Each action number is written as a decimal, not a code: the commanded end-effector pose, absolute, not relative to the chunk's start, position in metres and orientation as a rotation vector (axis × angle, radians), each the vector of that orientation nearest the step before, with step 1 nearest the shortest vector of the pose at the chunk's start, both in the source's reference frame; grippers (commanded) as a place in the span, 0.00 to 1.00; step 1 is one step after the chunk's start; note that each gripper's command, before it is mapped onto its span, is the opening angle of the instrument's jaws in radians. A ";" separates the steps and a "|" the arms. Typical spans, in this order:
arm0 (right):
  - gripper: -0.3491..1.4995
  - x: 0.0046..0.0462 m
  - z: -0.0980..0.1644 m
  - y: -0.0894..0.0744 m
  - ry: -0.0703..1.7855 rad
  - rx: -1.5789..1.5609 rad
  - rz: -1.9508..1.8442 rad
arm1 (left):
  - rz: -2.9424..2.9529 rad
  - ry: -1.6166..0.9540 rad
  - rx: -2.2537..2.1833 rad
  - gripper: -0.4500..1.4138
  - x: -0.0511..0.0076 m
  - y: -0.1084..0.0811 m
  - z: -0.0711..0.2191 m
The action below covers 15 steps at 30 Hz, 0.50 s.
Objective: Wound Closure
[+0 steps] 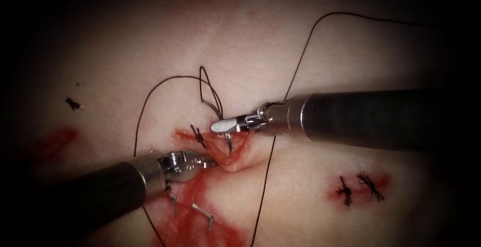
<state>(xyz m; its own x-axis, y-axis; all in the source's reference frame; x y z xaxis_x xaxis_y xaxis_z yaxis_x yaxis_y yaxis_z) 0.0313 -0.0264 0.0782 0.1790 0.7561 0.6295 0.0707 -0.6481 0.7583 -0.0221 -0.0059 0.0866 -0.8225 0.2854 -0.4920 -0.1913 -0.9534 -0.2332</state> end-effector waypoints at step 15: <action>0.00 0.0325 0.077 -0.027 0.856 1.761 1.539 | 2.769 -0.253 -0.788 0.23 -0.0227 -0.006 0.087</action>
